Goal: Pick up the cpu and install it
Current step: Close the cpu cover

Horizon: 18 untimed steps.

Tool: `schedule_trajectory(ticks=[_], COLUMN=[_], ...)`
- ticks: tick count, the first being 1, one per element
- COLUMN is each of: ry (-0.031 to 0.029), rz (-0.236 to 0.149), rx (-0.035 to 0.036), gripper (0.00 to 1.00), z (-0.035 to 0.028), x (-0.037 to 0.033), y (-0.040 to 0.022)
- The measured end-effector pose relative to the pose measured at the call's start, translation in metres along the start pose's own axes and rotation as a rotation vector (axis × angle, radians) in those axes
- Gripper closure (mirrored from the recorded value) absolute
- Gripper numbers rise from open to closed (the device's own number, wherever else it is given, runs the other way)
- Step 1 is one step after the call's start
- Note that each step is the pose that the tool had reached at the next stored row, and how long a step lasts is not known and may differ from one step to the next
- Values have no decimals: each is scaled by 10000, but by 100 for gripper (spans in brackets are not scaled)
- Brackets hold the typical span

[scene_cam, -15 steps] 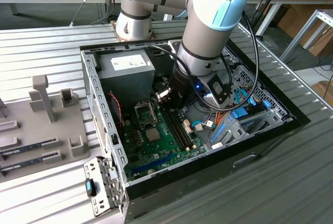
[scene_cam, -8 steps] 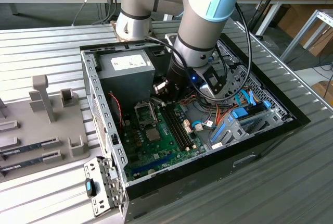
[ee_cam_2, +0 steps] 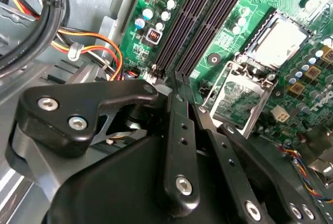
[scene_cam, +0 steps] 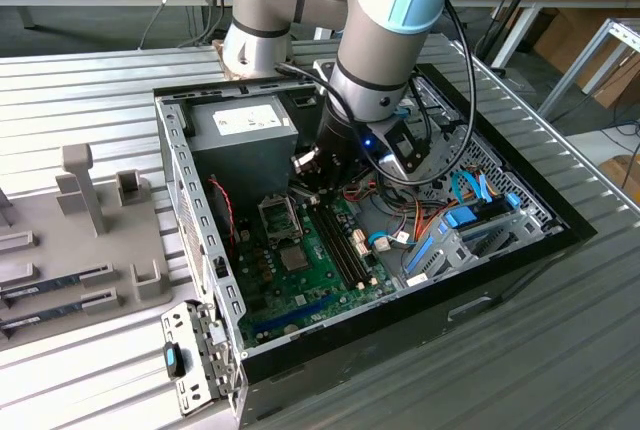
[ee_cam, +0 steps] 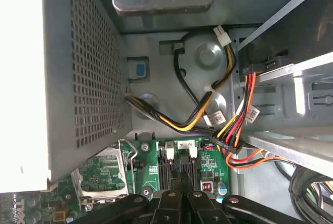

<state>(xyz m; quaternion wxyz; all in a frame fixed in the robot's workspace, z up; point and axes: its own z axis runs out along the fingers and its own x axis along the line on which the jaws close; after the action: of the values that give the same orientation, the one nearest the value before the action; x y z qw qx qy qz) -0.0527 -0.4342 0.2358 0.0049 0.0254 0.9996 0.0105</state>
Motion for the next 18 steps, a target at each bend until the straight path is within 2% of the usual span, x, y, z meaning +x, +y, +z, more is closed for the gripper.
schedule_trajectory(ticks=[5, 7, 9, 14, 16, 17, 18], ry=[21, 30, 43, 62, 60, 54, 45], rz=[-949, -1378, -1978, -2936, -3232, -3341, -3448], rx=[-8, -12, -18, -50, -134, -206, -312], gripper=[89, 89, 89, 89, 89, 89, 89], z=[0, 1, 1, 1, 2, 2, 2], x=[0, 0, 0, 0, -1, 0, 0], y=[0, 0, 0, 0, 0, 0, 0])
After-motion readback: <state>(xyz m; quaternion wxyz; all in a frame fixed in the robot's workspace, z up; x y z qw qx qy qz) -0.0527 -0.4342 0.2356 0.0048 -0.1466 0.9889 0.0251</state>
